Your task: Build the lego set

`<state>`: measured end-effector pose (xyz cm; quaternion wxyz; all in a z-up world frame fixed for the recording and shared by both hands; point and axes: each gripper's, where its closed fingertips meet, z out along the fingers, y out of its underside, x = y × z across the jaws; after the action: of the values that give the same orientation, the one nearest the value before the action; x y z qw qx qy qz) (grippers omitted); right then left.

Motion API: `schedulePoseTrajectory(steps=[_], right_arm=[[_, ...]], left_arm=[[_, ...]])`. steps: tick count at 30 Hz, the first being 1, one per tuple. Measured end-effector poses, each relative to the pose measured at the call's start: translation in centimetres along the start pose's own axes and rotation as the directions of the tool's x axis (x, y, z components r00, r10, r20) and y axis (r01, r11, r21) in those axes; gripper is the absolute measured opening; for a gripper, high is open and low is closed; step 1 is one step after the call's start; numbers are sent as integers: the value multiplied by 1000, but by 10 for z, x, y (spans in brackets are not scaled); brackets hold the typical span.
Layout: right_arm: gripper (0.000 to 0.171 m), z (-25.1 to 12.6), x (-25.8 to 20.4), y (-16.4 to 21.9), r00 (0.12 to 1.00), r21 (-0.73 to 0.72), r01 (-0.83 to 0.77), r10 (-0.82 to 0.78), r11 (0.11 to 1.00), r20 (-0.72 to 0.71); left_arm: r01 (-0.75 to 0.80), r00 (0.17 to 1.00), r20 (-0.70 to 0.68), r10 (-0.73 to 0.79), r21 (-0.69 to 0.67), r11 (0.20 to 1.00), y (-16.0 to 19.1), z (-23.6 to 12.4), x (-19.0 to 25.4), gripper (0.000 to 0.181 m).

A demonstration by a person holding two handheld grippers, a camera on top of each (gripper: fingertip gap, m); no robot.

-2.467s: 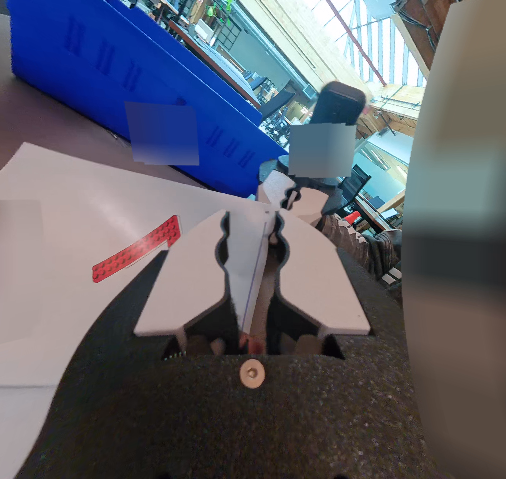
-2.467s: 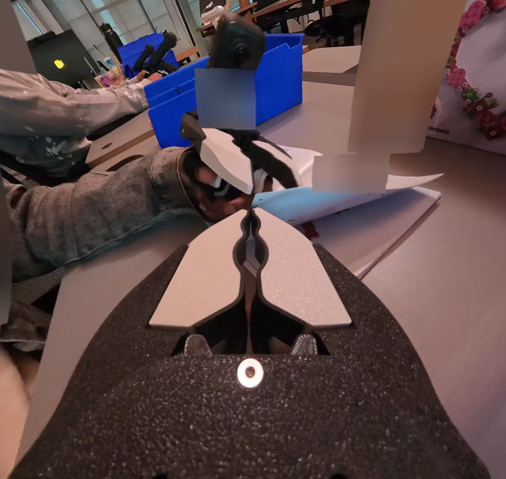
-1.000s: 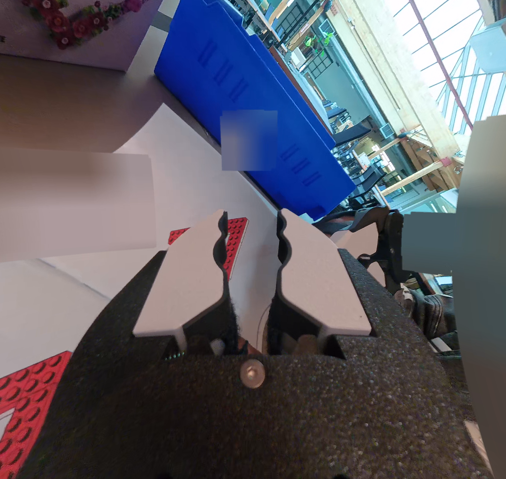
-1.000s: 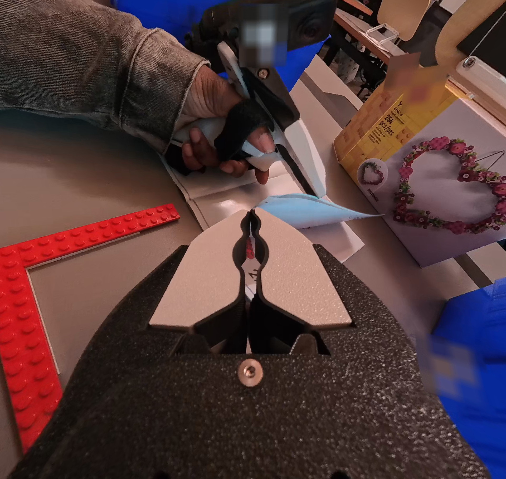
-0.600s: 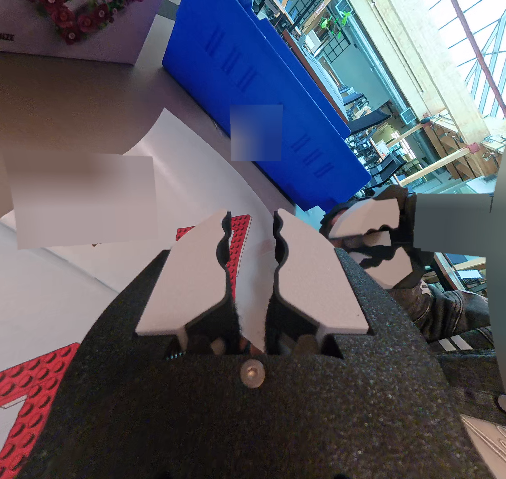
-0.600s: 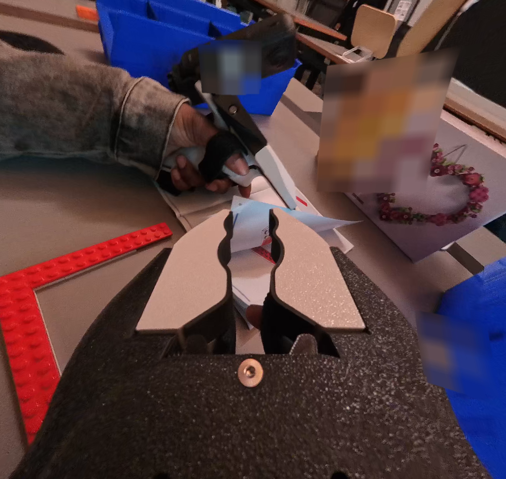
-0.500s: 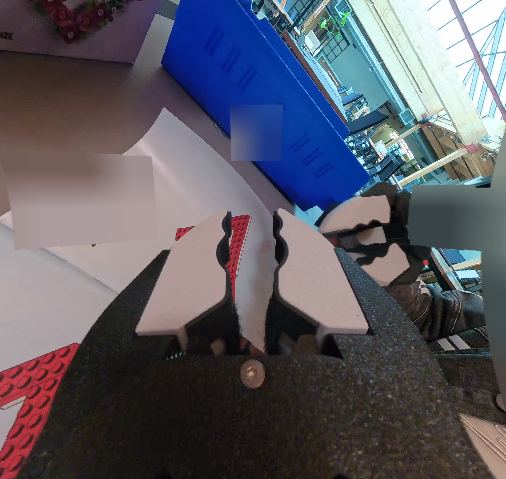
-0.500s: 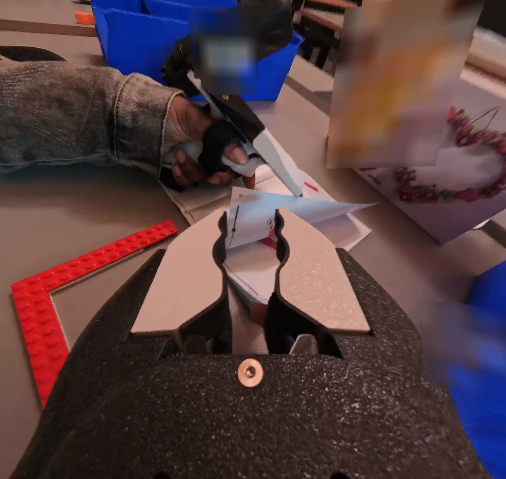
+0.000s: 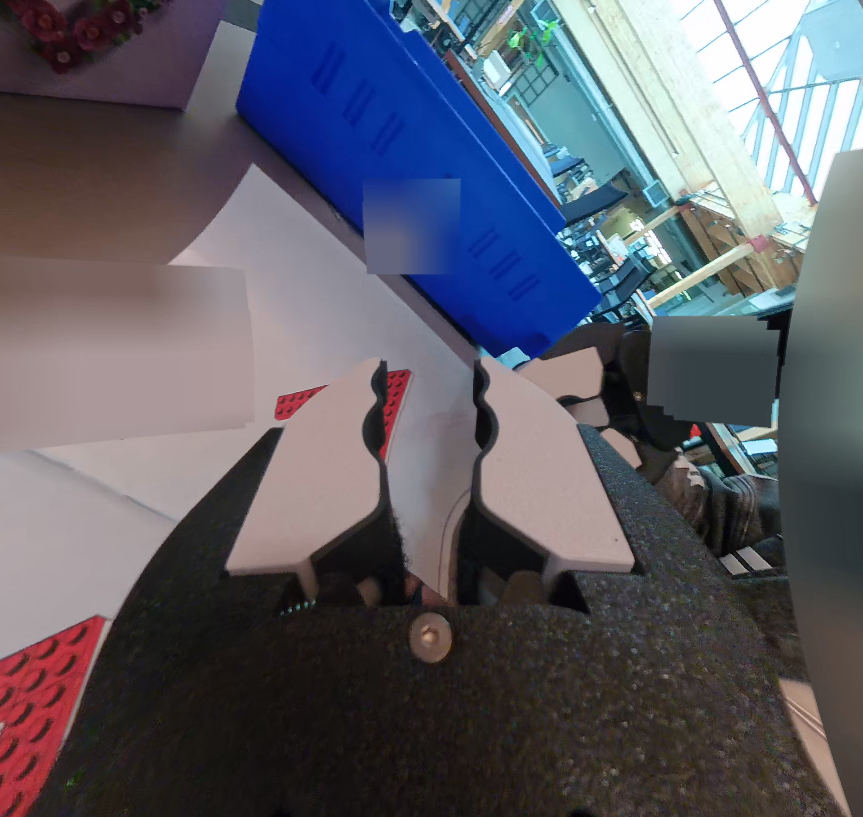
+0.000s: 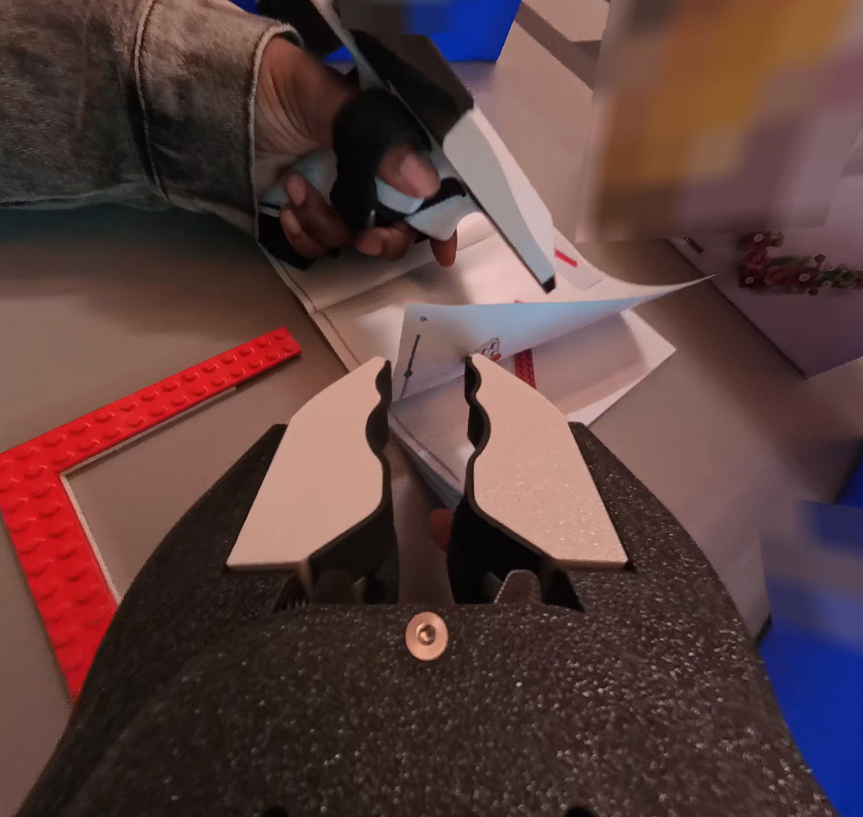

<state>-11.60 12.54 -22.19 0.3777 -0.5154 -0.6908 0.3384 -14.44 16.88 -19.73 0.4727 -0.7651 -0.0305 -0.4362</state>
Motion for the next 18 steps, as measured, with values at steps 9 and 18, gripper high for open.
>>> schedulePoseTrajectory(steps=[9, 18], right_arm=[[48, -10, -10, 17, 951, -76, -208, 220, 975, 219], [50, -8, -12, 27, 943, -142, -213, 242, 967, 228]], left_arm=[[-135, 979, -135, 154, 145, 980, -27, -12, 38, 54], [-294, 955, 52, 291, 249, 923, -52, -35, 27, 46]])
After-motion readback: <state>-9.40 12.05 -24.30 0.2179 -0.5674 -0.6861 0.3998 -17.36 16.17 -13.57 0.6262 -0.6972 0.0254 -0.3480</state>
